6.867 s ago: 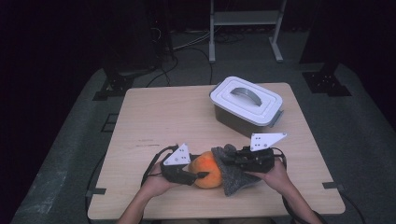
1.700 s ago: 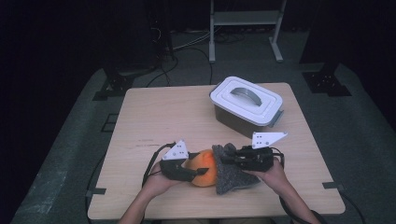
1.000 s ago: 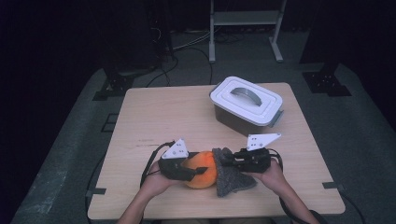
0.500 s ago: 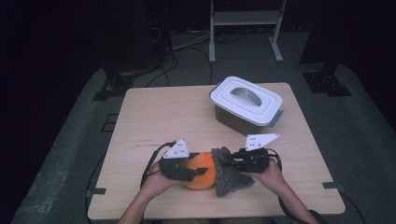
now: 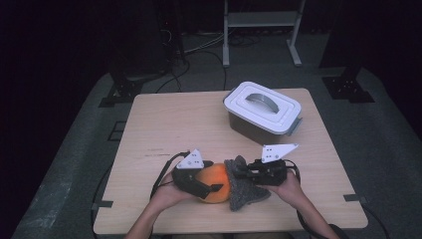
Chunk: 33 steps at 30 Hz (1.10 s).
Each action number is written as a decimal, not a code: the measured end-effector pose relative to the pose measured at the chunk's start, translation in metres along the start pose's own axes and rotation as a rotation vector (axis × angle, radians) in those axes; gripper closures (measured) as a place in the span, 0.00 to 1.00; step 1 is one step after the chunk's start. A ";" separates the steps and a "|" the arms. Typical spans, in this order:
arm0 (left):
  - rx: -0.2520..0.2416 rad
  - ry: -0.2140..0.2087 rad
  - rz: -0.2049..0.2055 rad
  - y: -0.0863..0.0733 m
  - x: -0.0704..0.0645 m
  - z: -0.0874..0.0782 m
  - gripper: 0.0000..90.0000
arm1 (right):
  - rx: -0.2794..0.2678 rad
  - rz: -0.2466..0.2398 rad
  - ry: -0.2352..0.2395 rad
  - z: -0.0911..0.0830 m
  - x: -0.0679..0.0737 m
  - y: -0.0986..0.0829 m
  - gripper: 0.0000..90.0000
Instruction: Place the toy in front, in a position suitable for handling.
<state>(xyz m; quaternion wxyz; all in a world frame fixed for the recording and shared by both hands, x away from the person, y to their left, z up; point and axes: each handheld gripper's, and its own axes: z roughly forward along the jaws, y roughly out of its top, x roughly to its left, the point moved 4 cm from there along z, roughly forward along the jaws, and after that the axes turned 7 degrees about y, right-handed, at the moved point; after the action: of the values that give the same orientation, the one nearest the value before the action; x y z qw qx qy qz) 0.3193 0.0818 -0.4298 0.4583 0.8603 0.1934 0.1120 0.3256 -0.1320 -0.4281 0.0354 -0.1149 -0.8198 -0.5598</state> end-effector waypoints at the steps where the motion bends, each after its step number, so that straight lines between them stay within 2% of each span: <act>1: 0.002 -0.004 -0.007 -0.001 0.001 0.000 0.19 | 0.002 0.001 0.001 0.000 -0.001 -0.001 0.86; 3: -0.003 -0.012 -0.019 -0.003 0.003 0.000 0.21 | 0.022 0.006 -0.003 0.000 -0.003 -0.004 0.86; 5: -0.007 -0.001 -0.001 -0.004 0.003 -0.003 0.33 | 0.030 0.022 -0.001 -0.001 -0.005 -0.007 0.86; 8: -0.007 0.019 -0.011 -0.002 0.003 -0.004 0.40 | 0.054 0.034 -0.014 -0.002 -0.008 -0.009 0.86; 11: -0.004 0.033 -0.010 0.001 0.002 -0.005 0.44 | 0.027 0.021 -0.033 -0.009 -0.007 -0.002 0.86; 13: -0.001 0.039 -0.012 0.005 -0.001 -0.004 0.45 | -0.019 0.000 -0.032 -0.013 -0.002 0.006 0.86; 16: 0.012 0.052 0.016 0.008 -0.006 -0.003 0.45 | -0.070 -0.029 -0.031 -0.016 0.005 0.018 0.86; 19: 0.022 0.043 0.036 0.008 -0.010 0.000 0.45 | -0.031 -0.044 -0.041 -0.010 0.005 0.016 0.86; 21: 0.023 0.030 0.037 0.006 -0.009 0.002 0.42 | -0.020 -0.022 -0.031 -0.005 0.003 0.009 0.86; 25: 0.004 0.005 0.002 0.004 -0.004 0.004 0.22 | 0.001 0.005 -0.022 -0.006 -0.003 0.002 0.86; 27: 0.014 0.008 -0.004 0.001 -0.002 0.005 0.16 | 0.004 0.012 -0.016 -0.006 -0.004 -0.002 0.86; 30: 0.007 -0.009 -0.031 -0.002 0.002 0.005 0.16 | 0.025 0.016 -0.025 -0.007 -0.006 -0.004 0.86; 31: 0.008 -0.015 -0.033 -0.002 0.002 0.004 0.20 | 0.034 0.015 -0.029 -0.007 -0.007 -0.006 0.86; 33: -0.002 0.001 -0.021 -0.003 0.001 0.002 0.32 | 0.045 0.023 -0.031 -0.008 -0.009 -0.008 0.86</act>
<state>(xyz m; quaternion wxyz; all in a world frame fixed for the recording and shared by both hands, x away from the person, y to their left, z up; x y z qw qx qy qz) 0.3209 0.0821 -0.4331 0.4602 0.8577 0.2025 0.1078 0.3320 -0.1437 -0.4338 0.0317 -0.1324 -0.8314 -0.5388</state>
